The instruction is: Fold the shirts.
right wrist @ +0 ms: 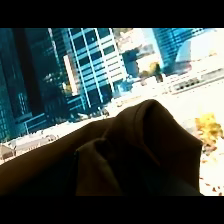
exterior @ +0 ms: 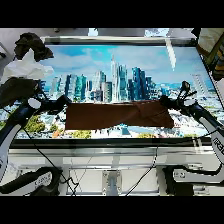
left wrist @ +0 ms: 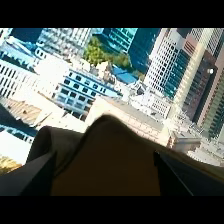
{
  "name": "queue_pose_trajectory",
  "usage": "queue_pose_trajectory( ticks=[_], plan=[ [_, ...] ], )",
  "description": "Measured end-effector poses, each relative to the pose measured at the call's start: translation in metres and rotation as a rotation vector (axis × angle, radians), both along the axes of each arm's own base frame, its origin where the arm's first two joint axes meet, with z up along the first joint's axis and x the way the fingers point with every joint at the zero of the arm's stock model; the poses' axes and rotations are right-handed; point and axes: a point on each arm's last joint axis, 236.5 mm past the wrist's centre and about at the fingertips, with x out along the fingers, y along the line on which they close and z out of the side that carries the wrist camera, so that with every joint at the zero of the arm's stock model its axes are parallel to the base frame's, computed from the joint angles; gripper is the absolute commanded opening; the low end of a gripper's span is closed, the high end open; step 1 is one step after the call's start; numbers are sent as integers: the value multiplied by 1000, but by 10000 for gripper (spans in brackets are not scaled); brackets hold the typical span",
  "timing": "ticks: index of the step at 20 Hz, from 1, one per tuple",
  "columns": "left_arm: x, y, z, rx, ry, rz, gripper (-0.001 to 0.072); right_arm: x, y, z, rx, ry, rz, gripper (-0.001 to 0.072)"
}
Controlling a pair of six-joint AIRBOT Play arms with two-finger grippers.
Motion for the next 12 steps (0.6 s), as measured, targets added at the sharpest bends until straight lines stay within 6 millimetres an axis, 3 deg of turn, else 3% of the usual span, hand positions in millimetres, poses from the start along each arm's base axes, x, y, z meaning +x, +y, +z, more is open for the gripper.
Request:
queue_pose_trajectory(
  ticks=[3,5,7,9,10,12],
  plan=[
    [16,-5,20,-31,-63,3,691,10,6,25,9,-35,47,410],
    [32,-16,46,-82,-140,-15,674,17,5,57,-20,-88,92,410],
    [45,-33,76,-156,-214,-45,403,19,-8,87,-86,-137,117,411],
    [53,-54,105,-225,-285,-94,49,11,-27,100,-133,-125,115,475],
    [55,-66,116,-248,-313,-120,12,2,-38,97,-146,-90,115,483],
    [54,-96,131,-267,-357,-190,11,-20,-56,82,-137,8,111,485]
  ],
)
